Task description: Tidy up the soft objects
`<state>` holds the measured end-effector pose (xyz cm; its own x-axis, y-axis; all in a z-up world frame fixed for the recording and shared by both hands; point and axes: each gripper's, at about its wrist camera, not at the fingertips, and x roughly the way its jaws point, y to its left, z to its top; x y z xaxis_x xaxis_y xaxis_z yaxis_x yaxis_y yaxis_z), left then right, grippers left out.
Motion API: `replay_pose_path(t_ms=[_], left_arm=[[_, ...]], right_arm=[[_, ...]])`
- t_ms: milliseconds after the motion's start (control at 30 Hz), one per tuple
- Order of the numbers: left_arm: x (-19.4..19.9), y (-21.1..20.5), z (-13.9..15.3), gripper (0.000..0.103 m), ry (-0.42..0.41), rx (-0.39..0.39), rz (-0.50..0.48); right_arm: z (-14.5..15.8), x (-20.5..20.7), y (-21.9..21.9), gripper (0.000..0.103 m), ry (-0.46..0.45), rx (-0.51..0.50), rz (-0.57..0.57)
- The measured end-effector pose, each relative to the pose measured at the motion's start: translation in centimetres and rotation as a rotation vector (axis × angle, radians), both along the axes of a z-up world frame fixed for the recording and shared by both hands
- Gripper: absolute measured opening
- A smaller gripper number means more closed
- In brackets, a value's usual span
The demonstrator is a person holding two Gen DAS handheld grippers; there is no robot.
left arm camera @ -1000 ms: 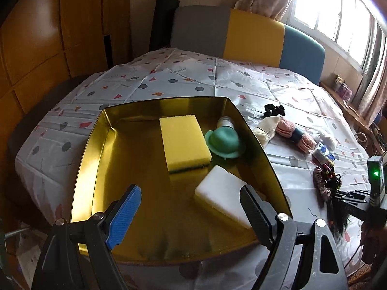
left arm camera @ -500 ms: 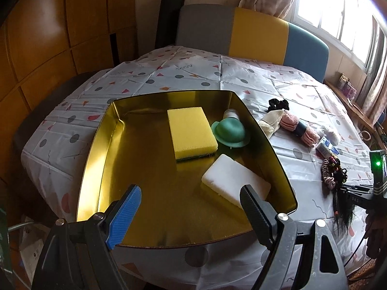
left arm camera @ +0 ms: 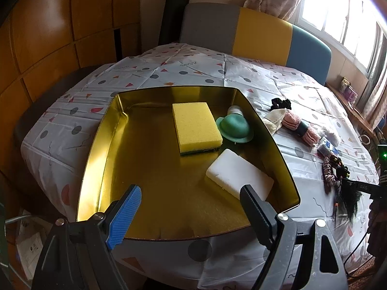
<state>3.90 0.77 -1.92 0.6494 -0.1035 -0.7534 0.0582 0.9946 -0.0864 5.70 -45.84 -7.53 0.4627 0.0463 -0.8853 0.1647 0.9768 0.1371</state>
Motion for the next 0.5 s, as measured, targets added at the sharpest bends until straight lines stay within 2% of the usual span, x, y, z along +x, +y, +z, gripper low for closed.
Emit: replay_pose_path(t_ms=[133,233,300,333,433,500], left_arm=[[-0.1,-0.6,-0.3,0.085,0.009,0.004,-0.019],[-0.1,-1.1,-0.6,0.085,0.014,0.004,-0.032],[-0.1,-1.3,-0.7,0.085,0.015,0.001,-0.04],[-0.1,-1.4,-0.8,0.085,0.016,0.001,-0.042],[-0.1,-1.4,-1.0,0.085,0.02,-0.002,-0.044],[-0.1,-1.4,-1.0,0.085,0.021,-0.002,-0.043]], right_arm=[[-0.9,0.3,-0.2,0.014,0.052,-0.044,-0.013],[-0.9,0.4,-0.4,0.03,0.046,-0.037,-0.017],[-0.9,0.6,-0.3,0.055,0.041,-0.056,-0.018],[-1.1,1.0,-0.1,0.06,0.041,-0.073,-0.016],[-1.3,1.8,0.8,0.068,0.037,-0.151,0.006],[-1.3,1.8,1.0,0.069,0.024,-0.174,0.004]])
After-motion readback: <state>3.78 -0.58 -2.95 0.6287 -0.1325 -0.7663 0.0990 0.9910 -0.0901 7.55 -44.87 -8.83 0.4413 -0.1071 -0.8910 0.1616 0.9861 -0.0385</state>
